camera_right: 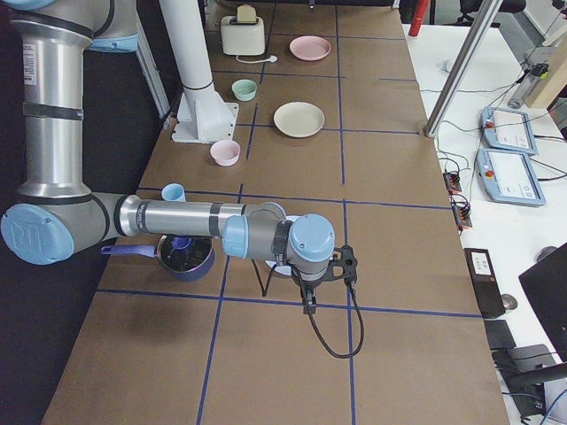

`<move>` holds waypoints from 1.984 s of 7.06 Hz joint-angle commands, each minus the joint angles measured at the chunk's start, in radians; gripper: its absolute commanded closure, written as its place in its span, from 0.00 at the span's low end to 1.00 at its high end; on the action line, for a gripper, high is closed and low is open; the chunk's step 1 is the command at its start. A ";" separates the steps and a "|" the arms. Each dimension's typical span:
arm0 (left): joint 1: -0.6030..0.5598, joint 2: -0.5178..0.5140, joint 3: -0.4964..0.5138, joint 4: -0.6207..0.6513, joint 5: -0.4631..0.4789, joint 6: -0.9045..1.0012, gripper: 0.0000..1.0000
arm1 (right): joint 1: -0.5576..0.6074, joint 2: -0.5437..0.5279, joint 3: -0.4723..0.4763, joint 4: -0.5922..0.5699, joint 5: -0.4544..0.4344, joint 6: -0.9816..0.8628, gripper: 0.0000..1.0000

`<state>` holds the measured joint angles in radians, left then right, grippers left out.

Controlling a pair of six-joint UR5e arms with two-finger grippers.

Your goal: Stack three plates with pink and blue

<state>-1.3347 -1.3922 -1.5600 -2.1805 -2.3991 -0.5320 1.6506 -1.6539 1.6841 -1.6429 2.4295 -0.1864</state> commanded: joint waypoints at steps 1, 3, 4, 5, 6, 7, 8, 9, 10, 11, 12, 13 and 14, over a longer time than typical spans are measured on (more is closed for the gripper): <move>0.064 0.001 0.076 -0.171 0.008 -0.135 0.00 | 0.000 -0.003 0.015 0.000 -0.001 0.015 0.00; 0.122 0.001 0.109 -0.240 0.061 -0.208 0.00 | 0.000 -0.003 0.019 0.000 -0.003 0.015 0.00; 0.158 0.001 0.109 -0.267 0.093 -0.251 0.00 | 0.000 -0.003 0.019 0.000 -0.003 0.015 0.00; 0.189 -0.001 0.109 -0.274 0.104 -0.278 0.00 | 0.000 -0.003 0.019 0.000 -0.003 0.015 0.00; 0.228 -0.002 0.109 -0.289 0.141 -0.307 0.00 | 0.000 -0.003 0.019 0.000 -0.003 0.015 0.00; 0.265 -0.002 0.110 -0.289 0.153 -0.318 0.00 | 0.000 -0.003 0.019 0.000 -0.003 0.015 0.00; 0.279 -0.002 0.118 -0.289 0.155 -0.318 0.00 | 0.000 -0.003 0.019 0.000 -0.003 0.015 0.00; 0.281 -0.002 0.120 -0.289 0.155 -0.318 0.17 | 0.000 -0.003 0.019 0.000 -0.004 0.015 0.00; 0.281 -0.002 0.118 -0.294 0.152 -0.316 0.52 | 0.000 -0.003 0.019 0.000 -0.003 0.015 0.00; 0.281 -0.001 0.120 -0.304 0.152 -0.313 0.70 | 0.000 -0.003 0.020 0.000 -0.003 0.015 0.00; 0.276 0.001 0.112 -0.305 0.143 -0.316 0.89 | 0.000 -0.003 0.020 0.000 -0.003 0.015 0.00; 0.269 0.002 0.104 -0.305 0.137 -0.318 0.95 | 0.000 -0.003 0.020 0.000 -0.003 0.013 0.00; 0.266 0.027 0.086 -0.300 0.059 -0.318 1.00 | 0.000 -0.004 0.020 0.000 -0.001 0.015 0.00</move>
<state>-1.0641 -1.3843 -1.4573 -2.4834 -2.2800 -0.8490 1.6505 -1.6572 1.7042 -1.6429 2.4271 -0.1725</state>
